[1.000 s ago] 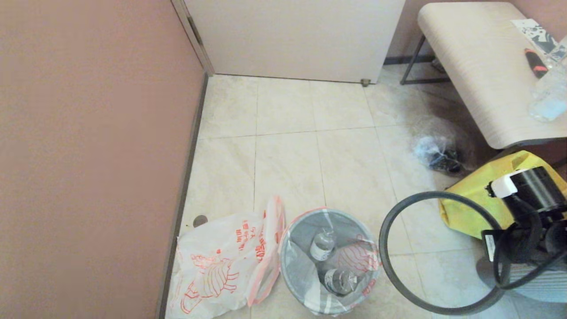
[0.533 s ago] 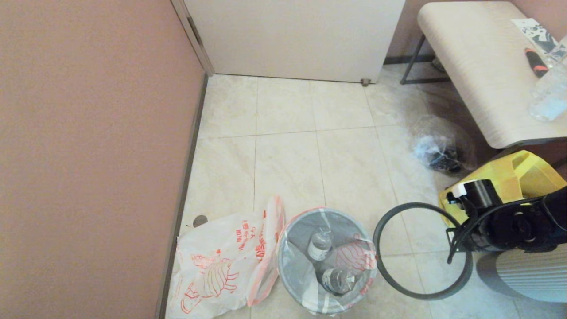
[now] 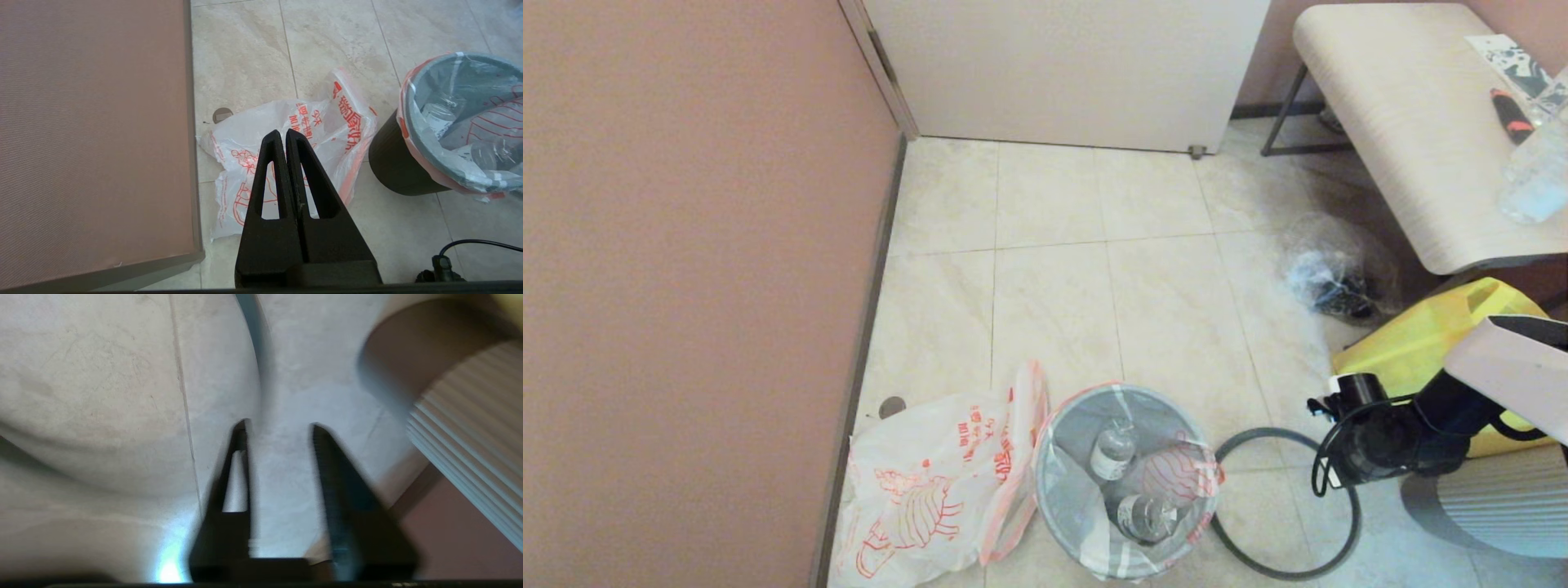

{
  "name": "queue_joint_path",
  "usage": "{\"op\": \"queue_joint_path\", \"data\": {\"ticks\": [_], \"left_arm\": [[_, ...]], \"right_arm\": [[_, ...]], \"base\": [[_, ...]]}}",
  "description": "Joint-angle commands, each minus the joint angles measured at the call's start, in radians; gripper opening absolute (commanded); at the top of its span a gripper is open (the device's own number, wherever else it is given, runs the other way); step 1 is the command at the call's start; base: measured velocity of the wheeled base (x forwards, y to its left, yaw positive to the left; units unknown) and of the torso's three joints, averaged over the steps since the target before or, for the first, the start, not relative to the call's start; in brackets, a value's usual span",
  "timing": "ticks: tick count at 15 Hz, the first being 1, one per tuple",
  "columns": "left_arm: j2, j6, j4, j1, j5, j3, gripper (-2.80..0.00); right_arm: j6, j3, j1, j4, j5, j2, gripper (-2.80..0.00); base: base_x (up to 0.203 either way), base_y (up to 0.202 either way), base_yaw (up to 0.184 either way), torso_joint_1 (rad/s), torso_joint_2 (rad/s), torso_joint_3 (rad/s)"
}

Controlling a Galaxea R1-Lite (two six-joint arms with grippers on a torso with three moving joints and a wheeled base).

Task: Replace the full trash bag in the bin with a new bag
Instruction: Place the trash can ring on the floor, then place the trash bag on the floor

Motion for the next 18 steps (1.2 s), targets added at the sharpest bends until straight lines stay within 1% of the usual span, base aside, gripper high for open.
{"op": "queue_joint_path", "data": {"ticks": [1, 3, 6, 7, 9, 10, 12, 14, 16, 18], "left_arm": [[-0.001, 0.000, 0.000, 0.001, 0.000, 0.000, -2.80], [-0.002, 0.000, 0.000, 0.001, 0.000, 0.000, -2.80], [0.000, 0.000, 0.000, 0.001, 0.000, 0.000, -2.80], [-0.002, 0.000, 0.000, 0.001, 0.000, 0.000, -2.80], [-0.001, 0.000, -0.001, 0.001, 0.000, 0.000, -2.80], [-0.001, 0.000, -0.001, 0.001, 0.000, 0.000, -2.80], [0.000, 0.000, 0.000, 0.001, 0.000, 0.000, -2.80], [-0.001, 0.000, -0.001, 0.001, 0.000, 0.000, -2.80], [-0.002, 0.000, 0.000, 0.001, 0.000, 0.000, -2.80], [-0.002, 0.000, 0.000, 0.001, 0.000, 0.000, -2.80]], "right_arm": [[0.001, -0.004, 0.001, -0.001, -0.004, 0.043, 0.00], [0.009, 0.056, 0.003, 0.001, -0.003, -0.037, 0.00], [0.054, 0.207, 0.036, -0.001, 0.007, -0.205, 0.00], [0.084, 0.253, 0.060, -0.002, 0.016, -0.255, 0.00], [0.194, 0.328, 0.126, -0.003, 0.037, -0.310, 0.00], [0.228, 0.357, 0.143, -0.006, 0.072, -0.323, -2.80], [0.271, 0.376, 0.158, -0.007, 0.170, -0.337, -2.80], [0.302, 0.375, 0.173, -0.007, 0.242, -0.335, -2.80], [0.323, 0.375, 0.200, -0.007, 0.290, -0.324, -2.80], [0.318, 0.332, 0.206, -0.010, 0.306, -0.297, -2.80]], "base": [[0.000, 0.000, 0.000, 0.000, 0.00, 0.000], [0.000, 0.000, 0.000, 0.000, 0.00, 0.000], [0.000, 0.000, 0.000, 0.000, 0.00, 0.000], [0.000, 0.000, 0.000, 0.000, 0.00, 0.000], [0.000, 0.000, 0.000, 0.000, 0.00, 0.000], [0.000, 0.000, 0.000, 0.000, 0.00, 0.000], [0.000, 0.000, 0.000, 0.000, 0.00, 0.000], [0.000, 0.000, 0.000, 0.000, 0.00, 0.000], [0.000, 0.000, 0.000, 0.000, 0.00, 0.000], [0.000, 0.000, 0.000, 0.000, 0.00, 0.000]]}}
